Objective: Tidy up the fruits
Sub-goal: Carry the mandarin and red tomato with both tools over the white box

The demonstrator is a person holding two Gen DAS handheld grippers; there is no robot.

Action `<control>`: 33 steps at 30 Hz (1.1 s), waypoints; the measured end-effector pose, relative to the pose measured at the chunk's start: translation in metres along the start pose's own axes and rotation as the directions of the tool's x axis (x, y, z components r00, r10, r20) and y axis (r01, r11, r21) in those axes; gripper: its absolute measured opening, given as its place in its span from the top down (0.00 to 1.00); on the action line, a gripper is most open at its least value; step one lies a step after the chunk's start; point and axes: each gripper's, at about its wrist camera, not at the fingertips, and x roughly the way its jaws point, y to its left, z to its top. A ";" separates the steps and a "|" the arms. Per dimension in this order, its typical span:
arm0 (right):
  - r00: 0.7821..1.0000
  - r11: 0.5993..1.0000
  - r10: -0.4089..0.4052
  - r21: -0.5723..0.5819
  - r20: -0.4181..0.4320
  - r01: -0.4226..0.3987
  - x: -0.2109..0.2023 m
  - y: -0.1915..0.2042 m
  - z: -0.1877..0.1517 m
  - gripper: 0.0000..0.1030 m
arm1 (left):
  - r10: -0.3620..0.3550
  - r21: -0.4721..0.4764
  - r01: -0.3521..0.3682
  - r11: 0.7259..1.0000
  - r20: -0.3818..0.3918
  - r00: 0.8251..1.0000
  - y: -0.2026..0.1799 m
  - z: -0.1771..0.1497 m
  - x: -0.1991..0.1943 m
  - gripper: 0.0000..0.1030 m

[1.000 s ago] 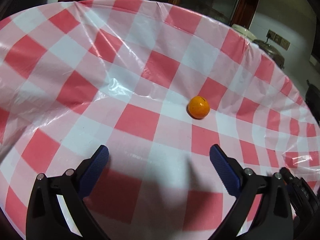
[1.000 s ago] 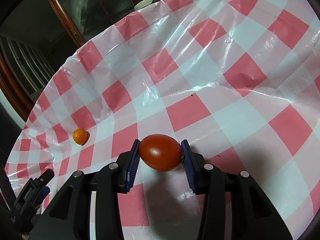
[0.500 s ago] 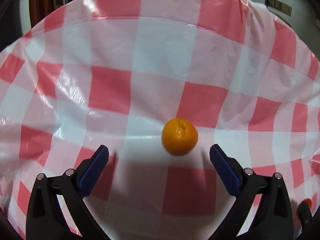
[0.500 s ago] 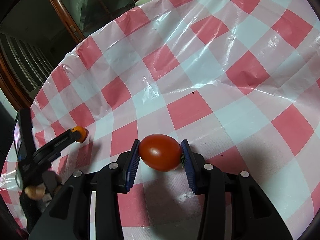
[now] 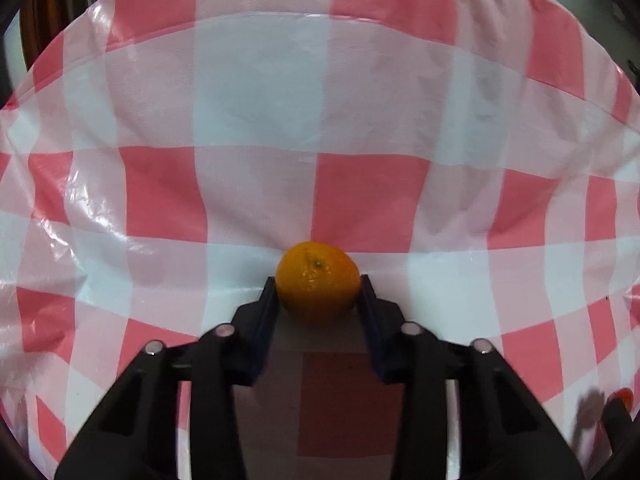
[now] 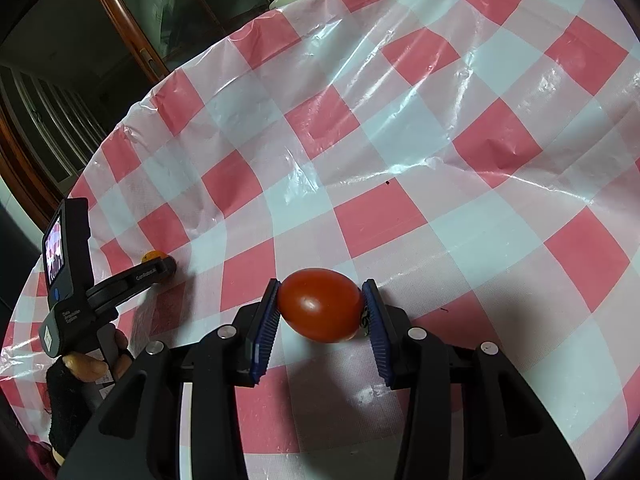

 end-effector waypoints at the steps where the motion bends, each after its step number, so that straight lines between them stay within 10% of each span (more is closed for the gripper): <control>1: 1.000 1.000 0.001 0.001 -0.001 -0.001 0.000 0.000 0.000 0.59 | -0.007 -0.001 0.007 1.000 0.001 1.000 0.000 -0.001 -0.001 0.63; 19: 1.000 1.000 0.006 0.010 0.001 -0.006 0.000 -0.001 0.001 0.59 | -0.093 -0.239 0.125 0.963 0.140 0.986 0.098 -0.153 -0.140 0.63; 33: 0.998 0.998 0.058 0.006 0.015 -0.058 -0.001 -0.002 0.001 0.59 | -0.129 -0.192 0.160 0.968 0.165 0.978 0.094 -0.157 -0.142 0.63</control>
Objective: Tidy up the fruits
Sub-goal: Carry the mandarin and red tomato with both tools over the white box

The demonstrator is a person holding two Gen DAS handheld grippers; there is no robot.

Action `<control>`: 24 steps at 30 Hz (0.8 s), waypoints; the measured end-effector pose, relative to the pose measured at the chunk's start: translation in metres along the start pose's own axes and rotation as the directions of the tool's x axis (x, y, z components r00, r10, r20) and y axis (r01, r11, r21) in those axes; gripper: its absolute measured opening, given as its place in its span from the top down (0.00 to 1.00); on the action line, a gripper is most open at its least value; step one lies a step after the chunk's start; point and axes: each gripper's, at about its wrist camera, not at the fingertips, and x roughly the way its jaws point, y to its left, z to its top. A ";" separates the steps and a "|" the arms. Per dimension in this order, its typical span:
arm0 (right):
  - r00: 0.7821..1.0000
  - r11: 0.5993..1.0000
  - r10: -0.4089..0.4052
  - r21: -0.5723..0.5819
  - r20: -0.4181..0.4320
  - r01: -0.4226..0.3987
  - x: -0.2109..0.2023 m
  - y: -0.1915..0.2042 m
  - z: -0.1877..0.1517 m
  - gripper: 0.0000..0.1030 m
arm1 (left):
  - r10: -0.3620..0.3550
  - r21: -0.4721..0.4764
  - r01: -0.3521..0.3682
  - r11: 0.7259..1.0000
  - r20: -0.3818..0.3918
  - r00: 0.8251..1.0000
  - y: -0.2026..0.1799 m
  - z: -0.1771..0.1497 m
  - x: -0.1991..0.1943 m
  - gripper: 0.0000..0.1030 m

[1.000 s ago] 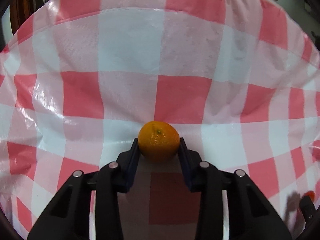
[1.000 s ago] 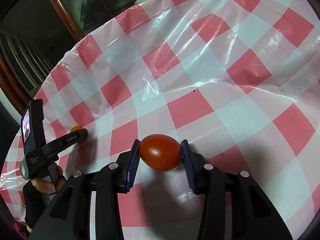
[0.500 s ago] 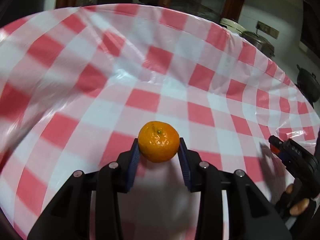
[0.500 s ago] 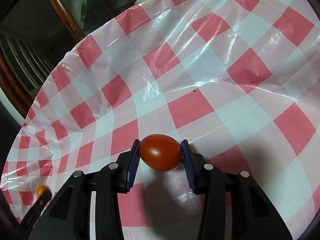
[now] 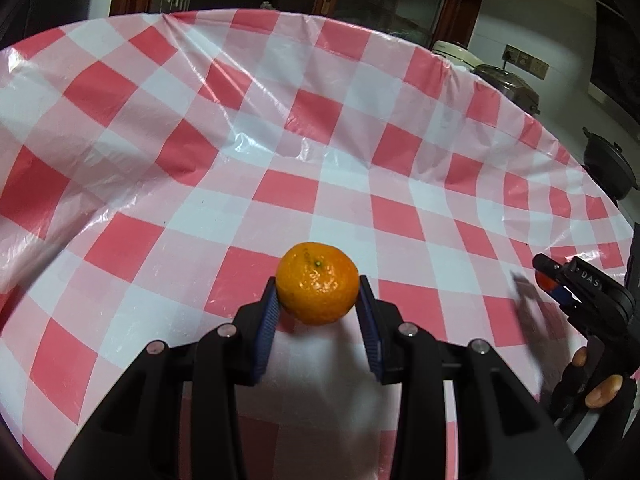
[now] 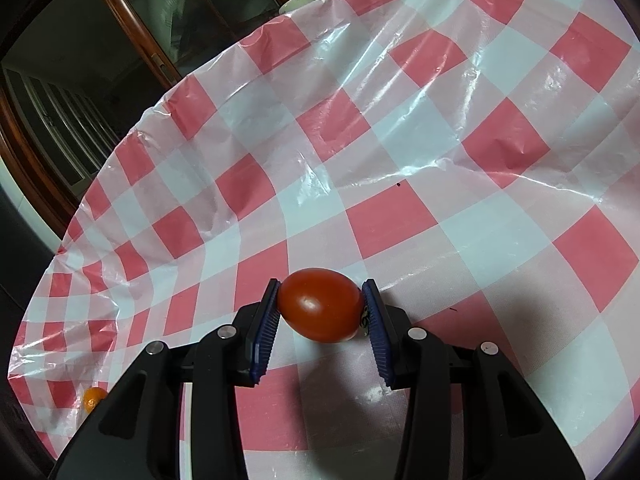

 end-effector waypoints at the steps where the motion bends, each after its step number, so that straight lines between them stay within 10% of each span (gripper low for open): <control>1: 1.000 1.000 0.001 0.001 0.001 -0.001 0.000 0.000 0.000 0.59 | -0.003 0.003 0.003 1.000 0.000 1.000 -0.001 0.000 0.000 0.63; 24: 0.998 0.998 0.055 0.013 -0.040 -0.054 -0.044 0.019 -0.037 0.59 | -0.081 -0.105 0.081 0.991 0.000 0.997 0.015 0.005 -0.004 0.63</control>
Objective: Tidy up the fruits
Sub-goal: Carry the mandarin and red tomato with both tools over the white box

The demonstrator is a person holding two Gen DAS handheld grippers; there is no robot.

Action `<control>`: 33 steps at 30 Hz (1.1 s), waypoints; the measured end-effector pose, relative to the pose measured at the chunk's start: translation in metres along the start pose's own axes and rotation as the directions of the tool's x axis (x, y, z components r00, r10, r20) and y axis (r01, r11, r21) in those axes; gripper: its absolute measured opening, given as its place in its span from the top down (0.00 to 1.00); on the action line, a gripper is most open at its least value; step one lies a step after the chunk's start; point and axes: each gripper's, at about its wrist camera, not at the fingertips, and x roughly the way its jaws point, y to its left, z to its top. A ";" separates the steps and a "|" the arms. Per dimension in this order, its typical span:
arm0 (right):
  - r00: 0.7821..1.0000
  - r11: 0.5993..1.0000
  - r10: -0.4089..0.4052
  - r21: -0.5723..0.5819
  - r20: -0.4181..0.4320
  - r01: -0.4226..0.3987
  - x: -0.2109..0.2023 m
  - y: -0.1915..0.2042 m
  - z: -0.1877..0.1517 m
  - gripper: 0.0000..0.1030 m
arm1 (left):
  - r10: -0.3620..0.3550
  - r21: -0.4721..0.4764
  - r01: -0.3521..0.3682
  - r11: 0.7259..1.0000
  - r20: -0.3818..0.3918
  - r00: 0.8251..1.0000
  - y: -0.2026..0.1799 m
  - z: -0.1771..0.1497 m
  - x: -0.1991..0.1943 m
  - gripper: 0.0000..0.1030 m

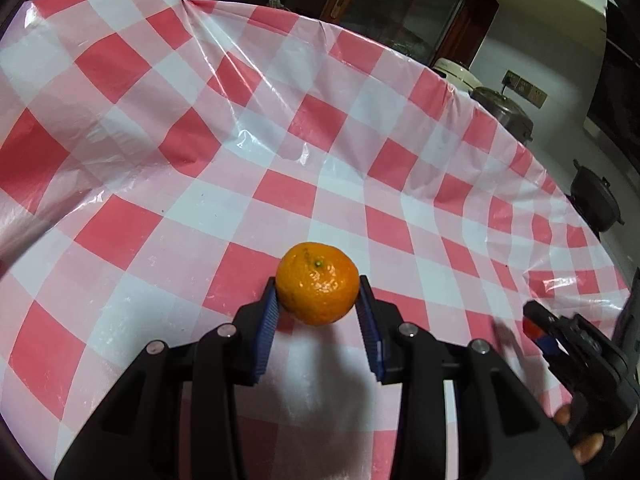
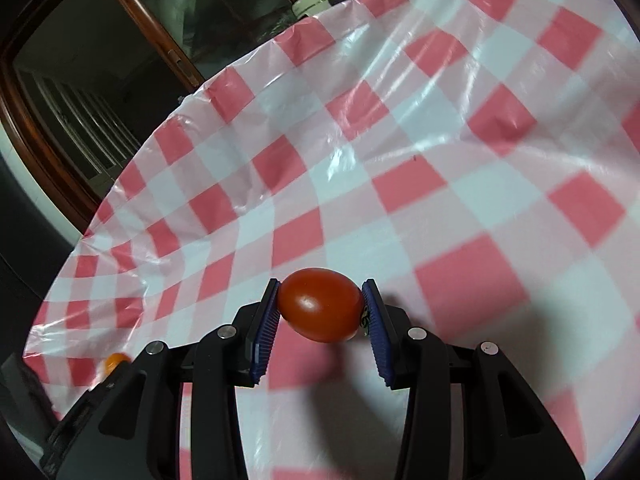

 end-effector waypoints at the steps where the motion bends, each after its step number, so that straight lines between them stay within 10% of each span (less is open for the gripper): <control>1: 1.000 1.000 0.006 0.001 -0.018 -0.006 -0.004 0.003 -0.006 0.59 | 0.017 0.010 -0.017 1.000 -0.010 1.000 -0.001 -0.001 0.000 0.63; 13: 0.993 0.979 -0.012 -0.202 -0.114 -0.011 -0.081 0.020 -0.065 0.59 | 0.099 0.148 -0.092 0.985 -0.036 0.994 -0.036 -0.063 -0.057 0.63; 33: 0.999 0.955 -0.037 -0.297 -0.030 0.026 -0.244 -0.075 -0.136 0.59 | -0.018 0.432 0.049 0.901 -0.077 0.997 -0.147 -0.190 -0.152 0.62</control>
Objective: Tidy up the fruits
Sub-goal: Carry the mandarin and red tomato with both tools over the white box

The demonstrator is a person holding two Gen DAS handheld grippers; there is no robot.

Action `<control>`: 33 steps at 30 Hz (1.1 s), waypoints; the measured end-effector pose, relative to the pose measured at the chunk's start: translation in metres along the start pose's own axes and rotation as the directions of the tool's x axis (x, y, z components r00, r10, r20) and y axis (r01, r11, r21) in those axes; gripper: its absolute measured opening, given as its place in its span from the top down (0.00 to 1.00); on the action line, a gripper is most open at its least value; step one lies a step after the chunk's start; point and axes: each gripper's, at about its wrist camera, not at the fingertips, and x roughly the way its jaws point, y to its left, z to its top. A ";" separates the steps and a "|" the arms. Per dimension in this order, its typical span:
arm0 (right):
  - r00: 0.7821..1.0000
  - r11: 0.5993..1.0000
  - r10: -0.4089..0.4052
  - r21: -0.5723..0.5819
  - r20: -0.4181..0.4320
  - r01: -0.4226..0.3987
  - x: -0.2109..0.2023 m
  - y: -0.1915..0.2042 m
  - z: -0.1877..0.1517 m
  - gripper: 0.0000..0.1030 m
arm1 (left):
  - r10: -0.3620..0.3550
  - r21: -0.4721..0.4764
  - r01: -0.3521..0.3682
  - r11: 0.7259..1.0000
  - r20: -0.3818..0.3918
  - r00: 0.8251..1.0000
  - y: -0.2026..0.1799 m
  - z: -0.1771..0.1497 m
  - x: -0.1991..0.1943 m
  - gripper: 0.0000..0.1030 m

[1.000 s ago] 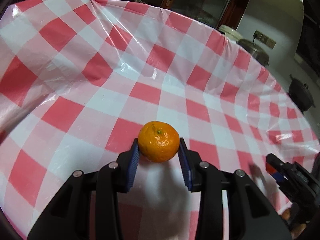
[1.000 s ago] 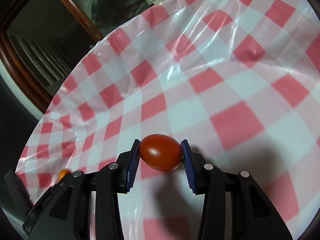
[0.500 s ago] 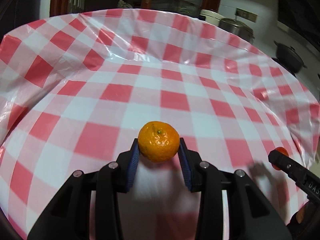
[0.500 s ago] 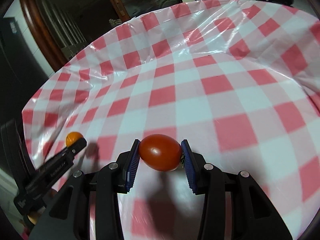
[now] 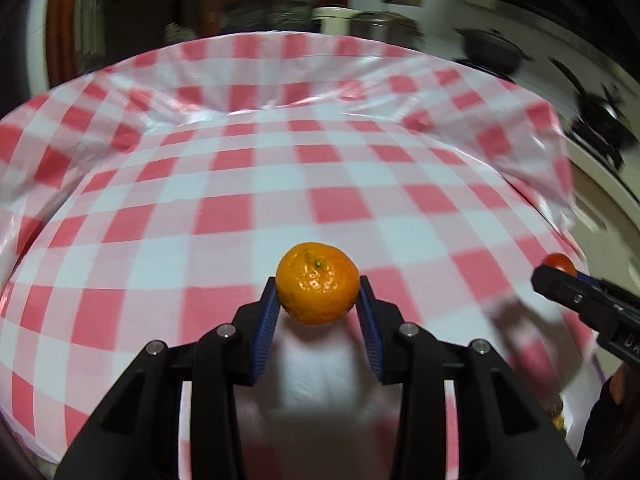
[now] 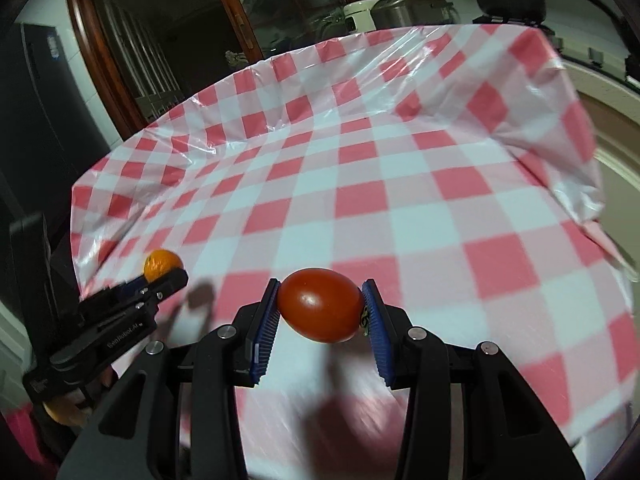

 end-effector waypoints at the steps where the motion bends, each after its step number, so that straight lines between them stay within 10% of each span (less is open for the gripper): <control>1: 1.000 1.000 -0.004 0.002 0.003 0.004 -0.005 -0.004 -0.005 0.59 | -0.003 0.019 0.003 1.000 0.002 1.000 -0.007 -0.002 -0.002 0.62; 16: 0.990 0.981 -0.124 0.161 0.066 0.112 -0.084 -0.099 -0.076 0.59 | -0.123 0.334 0.135 0.933 -0.058 0.991 -0.130 -0.039 -0.021 0.62; 33: 0.923 0.874 -0.373 0.299 -0.094 0.384 -0.119 -0.195 -0.164 0.59 | -0.255 0.661 0.337 0.670 -0.221 0.941 -0.275 -0.104 -0.028 0.62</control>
